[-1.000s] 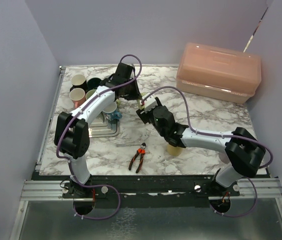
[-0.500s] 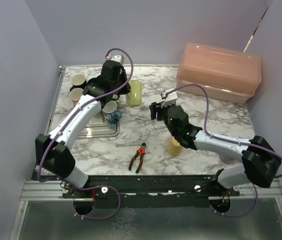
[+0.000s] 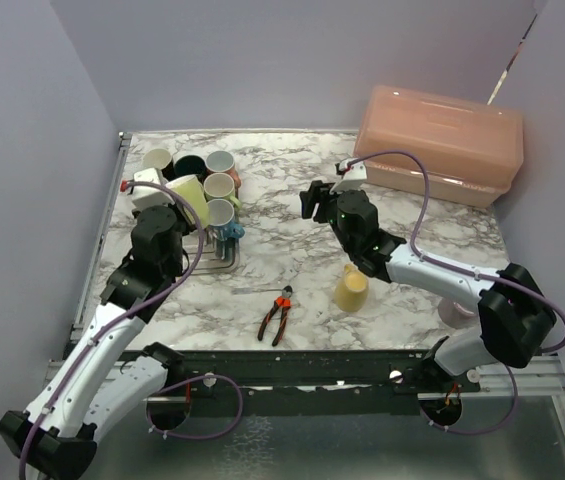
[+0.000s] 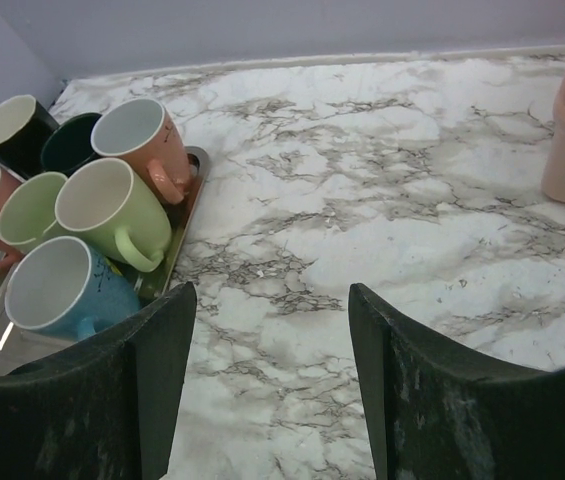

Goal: Turn the mug right side up
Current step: Place the cup on the tray.

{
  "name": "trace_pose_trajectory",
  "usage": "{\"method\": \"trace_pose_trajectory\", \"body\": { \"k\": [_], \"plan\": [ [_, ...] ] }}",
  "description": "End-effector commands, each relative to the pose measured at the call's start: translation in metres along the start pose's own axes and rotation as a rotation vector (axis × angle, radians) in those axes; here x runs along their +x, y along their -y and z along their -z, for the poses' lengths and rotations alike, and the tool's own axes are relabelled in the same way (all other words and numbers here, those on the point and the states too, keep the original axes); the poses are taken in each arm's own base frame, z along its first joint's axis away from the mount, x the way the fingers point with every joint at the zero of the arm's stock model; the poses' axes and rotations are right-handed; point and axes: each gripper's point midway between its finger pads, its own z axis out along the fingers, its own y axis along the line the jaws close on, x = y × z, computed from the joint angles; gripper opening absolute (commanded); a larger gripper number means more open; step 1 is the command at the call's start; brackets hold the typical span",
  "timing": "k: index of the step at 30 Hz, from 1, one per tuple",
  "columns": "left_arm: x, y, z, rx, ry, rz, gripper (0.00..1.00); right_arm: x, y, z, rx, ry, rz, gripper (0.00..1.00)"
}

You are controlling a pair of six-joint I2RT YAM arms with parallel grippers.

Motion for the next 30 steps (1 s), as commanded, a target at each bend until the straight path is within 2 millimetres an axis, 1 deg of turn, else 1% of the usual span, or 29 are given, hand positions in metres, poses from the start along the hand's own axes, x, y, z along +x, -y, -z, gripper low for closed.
{"method": "trace_pose_trajectory", "body": {
  "k": [1,4,6,10,16,20,25,30],
  "plan": [
    [-0.013,-0.044,0.007,-0.182,0.186,0.06,0.0,0.009,-0.003,-0.005,-0.013,-0.046,-0.028,0.66],
    [0.005,-0.056,0.008,-0.209,0.22,0.096,0.0,0.012,-0.002,-0.007,-0.012,-0.062,-0.027,0.66],
    [0.022,-0.063,0.004,-0.233,0.223,0.117,0.0,0.014,-0.001,-0.008,-0.009,-0.069,-0.028,0.66],
    [0.05,-0.068,-0.005,-0.24,0.228,0.129,0.0,0.018,0.004,-0.008,-0.002,-0.083,-0.031,0.66],
    [0.075,-0.068,-0.02,-0.233,0.261,0.152,0.0,0.024,0.013,-0.007,0.014,-0.099,-0.047,0.66],
    [0.093,-0.07,-0.029,-0.245,0.244,0.088,0.0,0.024,0.018,-0.007,0.022,-0.103,-0.048,0.66],
    [0.108,-0.075,-0.036,-0.255,0.242,0.007,0.0,0.023,0.023,-0.009,0.03,-0.102,-0.05,0.66],
    [0.119,-0.08,-0.042,-0.266,0.255,0.004,0.0,0.024,0.025,-0.011,0.034,-0.103,-0.052,0.66]
  ]
}}
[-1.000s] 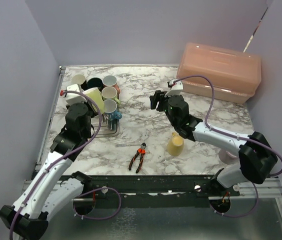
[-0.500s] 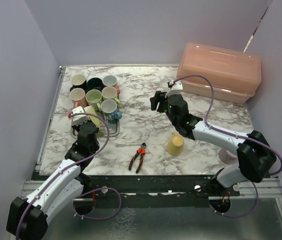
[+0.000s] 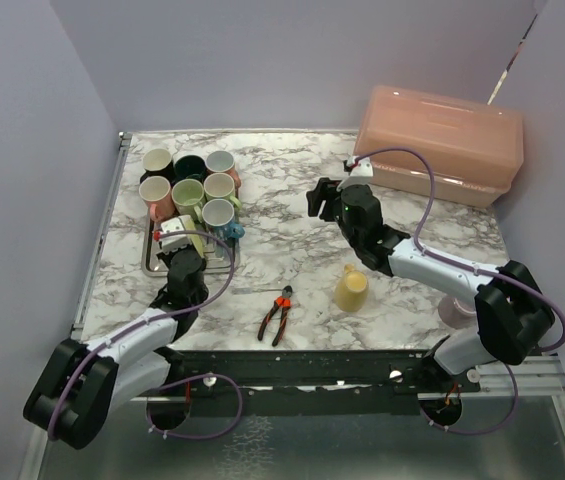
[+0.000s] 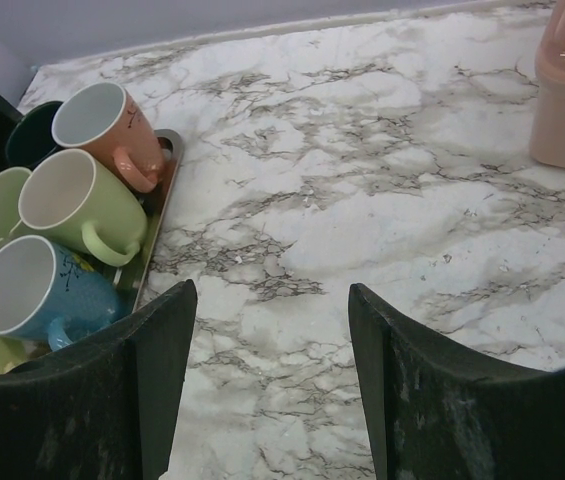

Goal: Turn the mug right side up
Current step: Place the cup on the tray.

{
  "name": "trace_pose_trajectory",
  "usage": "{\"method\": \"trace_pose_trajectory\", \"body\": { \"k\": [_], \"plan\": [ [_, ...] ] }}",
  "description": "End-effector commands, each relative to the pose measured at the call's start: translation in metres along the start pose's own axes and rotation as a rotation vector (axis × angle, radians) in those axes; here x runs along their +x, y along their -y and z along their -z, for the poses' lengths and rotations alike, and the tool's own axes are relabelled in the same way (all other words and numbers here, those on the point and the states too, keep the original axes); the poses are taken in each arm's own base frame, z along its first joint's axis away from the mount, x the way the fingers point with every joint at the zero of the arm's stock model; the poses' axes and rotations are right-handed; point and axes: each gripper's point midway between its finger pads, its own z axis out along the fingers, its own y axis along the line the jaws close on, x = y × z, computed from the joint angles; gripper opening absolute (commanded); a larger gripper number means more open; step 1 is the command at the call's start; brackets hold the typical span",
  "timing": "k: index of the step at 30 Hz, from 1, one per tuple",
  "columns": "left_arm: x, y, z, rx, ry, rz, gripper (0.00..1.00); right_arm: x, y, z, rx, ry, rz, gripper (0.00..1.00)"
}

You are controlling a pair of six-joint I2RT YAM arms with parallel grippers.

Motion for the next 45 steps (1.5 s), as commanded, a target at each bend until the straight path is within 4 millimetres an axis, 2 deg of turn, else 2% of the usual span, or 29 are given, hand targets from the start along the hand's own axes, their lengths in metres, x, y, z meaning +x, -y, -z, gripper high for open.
{"method": "trace_pose_trajectory", "body": {
  "k": [1,3,6,11,16,21,25,29,35,38,45],
  "plan": [
    [-0.028,0.005,-0.009,-0.009,0.136,0.121,0.0,0.007,0.002,-0.002,-0.001,-0.028,-0.003,0.66],
    [-0.019,0.008,-0.011,0.005,0.133,0.123,0.0,0.008,0.003,-0.004,0.0,-0.031,-0.009,0.66],
    [-0.024,0.015,-0.013,0.037,0.15,0.116,0.0,0.009,0.002,-0.006,-0.004,-0.038,-0.017,0.66],
    [-0.025,0.013,-0.014,0.019,0.154,0.111,0.0,0.009,0.004,-0.009,0.004,-0.042,-0.024,0.66],
    [-0.021,0.018,-0.018,-0.001,0.09,0.133,0.0,0.007,0.007,-0.01,0.012,-0.037,-0.025,0.66],
    [-0.026,0.013,-0.019,-0.068,0.067,0.157,0.0,0.008,0.005,-0.01,0.002,-0.044,-0.022,0.66],
    [-0.013,0.013,-0.014,-0.088,0.041,0.134,0.0,0.007,-0.004,-0.01,-0.042,-0.055,-0.011,0.66],
    [-0.006,0.017,-0.009,-0.084,0.031,0.134,0.0,0.004,-0.028,-0.011,-0.148,-0.111,0.015,0.66],
    [-0.003,0.028,-0.008,-0.026,0.014,0.15,0.0,0.014,-0.064,-0.018,-0.246,-0.323,0.007,0.66],
    [-0.002,0.033,-0.007,0.007,0.012,0.147,0.0,0.016,-0.09,-0.016,-0.352,-0.414,-0.009,0.66],
    [-0.028,0.027,0.002,0.043,0.073,0.115,0.0,0.021,-0.137,-0.015,-0.51,-0.622,-0.024,0.66]
  ]
}}
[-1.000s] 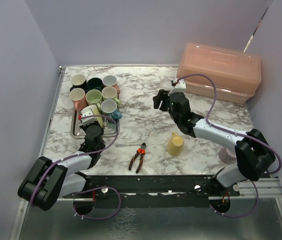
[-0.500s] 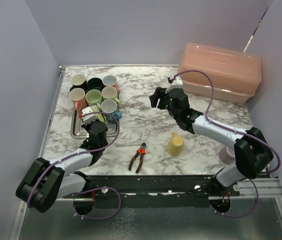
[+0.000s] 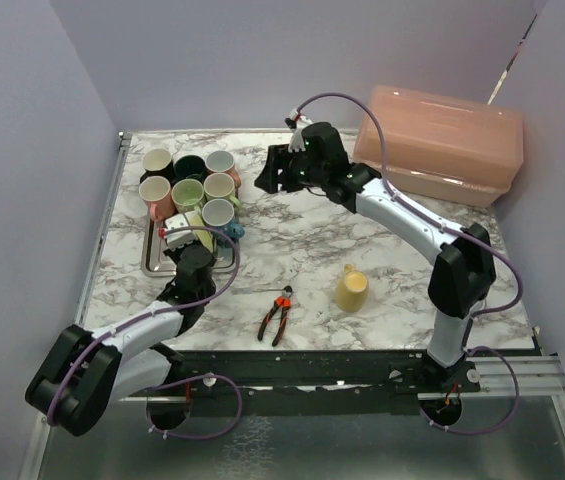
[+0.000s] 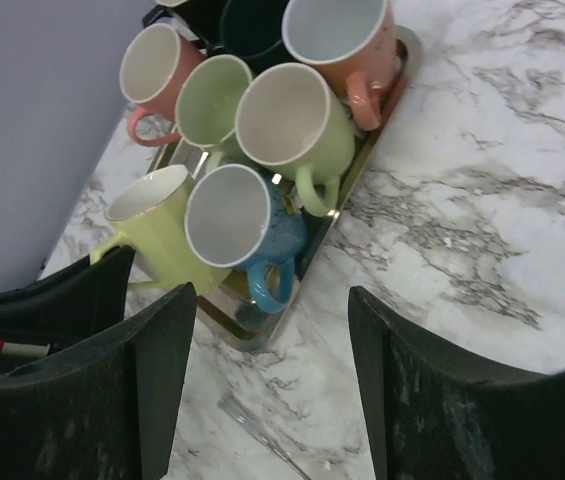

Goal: Turn the mug right side up
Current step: Place the cup on the tray.

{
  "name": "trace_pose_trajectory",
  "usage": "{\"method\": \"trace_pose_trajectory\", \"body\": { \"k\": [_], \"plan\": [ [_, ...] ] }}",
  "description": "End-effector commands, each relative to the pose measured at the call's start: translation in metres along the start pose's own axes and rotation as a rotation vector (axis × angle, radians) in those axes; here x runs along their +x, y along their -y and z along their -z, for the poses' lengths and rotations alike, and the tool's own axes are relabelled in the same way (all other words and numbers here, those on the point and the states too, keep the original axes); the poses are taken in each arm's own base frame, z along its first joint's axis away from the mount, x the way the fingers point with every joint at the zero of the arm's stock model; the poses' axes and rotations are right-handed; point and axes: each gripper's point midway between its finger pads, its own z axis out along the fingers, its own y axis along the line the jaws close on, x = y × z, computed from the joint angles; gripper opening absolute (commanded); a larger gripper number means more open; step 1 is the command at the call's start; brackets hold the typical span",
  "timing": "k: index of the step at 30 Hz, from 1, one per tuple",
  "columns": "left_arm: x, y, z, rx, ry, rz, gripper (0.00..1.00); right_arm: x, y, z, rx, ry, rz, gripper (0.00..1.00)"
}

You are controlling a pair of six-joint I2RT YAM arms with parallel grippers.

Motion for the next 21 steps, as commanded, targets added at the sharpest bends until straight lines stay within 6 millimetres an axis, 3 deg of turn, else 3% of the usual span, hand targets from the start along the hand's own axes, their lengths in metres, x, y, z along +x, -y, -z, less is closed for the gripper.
{"method": "trace_pose_trajectory", "body": {
  "k": [1,14,21],
  "plan": [
    [-0.035,0.006,0.008,0.059,0.087,0.046,0.0,0.035,-0.029,-0.004,-0.115,-0.242,-0.028,0.66],
    [-0.05,0.008,0.03,0.232,0.149,-0.076,0.0,0.043,-0.094,-0.061,-0.126,-0.272,0.043,0.68],
    [-0.053,0.002,0.035,0.246,0.174,-0.132,0.0,0.058,-0.104,-0.084,-0.139,-0.282,0.028,0.67]
  ]
}}
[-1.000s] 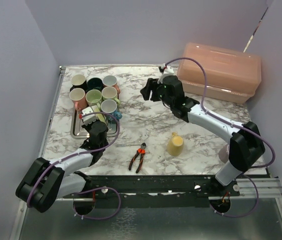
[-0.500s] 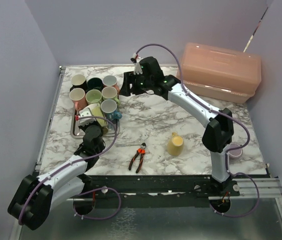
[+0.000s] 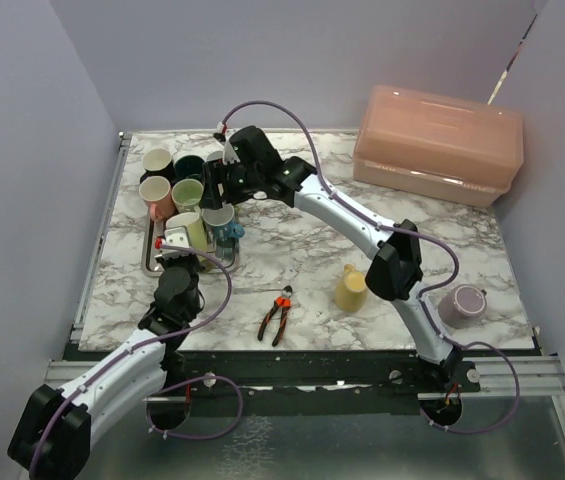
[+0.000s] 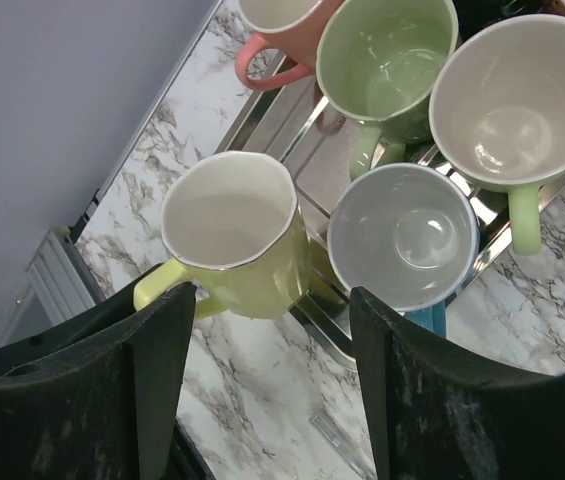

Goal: Turn the mug right side up
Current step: Place the cup on the tray.

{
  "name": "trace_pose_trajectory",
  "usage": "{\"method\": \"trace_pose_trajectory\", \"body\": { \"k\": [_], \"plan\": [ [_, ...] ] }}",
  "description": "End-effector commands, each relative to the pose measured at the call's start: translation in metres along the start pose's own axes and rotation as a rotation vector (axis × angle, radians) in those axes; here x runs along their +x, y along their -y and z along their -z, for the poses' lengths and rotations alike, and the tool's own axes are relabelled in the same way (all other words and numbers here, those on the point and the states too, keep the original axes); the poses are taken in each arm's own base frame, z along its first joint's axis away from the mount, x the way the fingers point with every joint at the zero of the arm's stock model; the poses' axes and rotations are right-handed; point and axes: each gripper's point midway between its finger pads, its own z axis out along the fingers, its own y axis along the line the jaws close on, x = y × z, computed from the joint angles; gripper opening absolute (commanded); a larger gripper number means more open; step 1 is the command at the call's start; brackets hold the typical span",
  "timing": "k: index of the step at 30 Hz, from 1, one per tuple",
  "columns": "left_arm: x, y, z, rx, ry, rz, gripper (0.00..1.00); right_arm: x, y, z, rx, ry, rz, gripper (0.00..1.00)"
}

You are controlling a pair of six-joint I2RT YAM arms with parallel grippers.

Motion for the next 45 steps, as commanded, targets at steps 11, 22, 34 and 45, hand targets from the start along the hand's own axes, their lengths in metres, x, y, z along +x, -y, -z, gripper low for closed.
{"method": "trace_pose_trajectory", "body": {
  "k": [11,22,34,45],
  "plan": [
    [-0.032,0.005,0.007,0.087,0.119,-0.056,0.0,0.033,-0.007,-0.036,0.025,-0.055,-0.017,0.66],
    [-0.043,0.012,0.013,0.15,0.162,-0.052,0.0,0.046,-0.012,-0.047,0.035,-0.081,-0.04,0.6],
    [-0.056,0.02,0.013,0.207,0.215,-0.207,0.0,0.053,-0.013,-0.042,0.048,-0.12,-0.069,0.54],
    [-0.073,0.019,0.009,0.175,0.261,-0.201,0.0,0.062,-0.006,-0.039,0.08,-0.156,-0.066,0.48]
  ]
}}
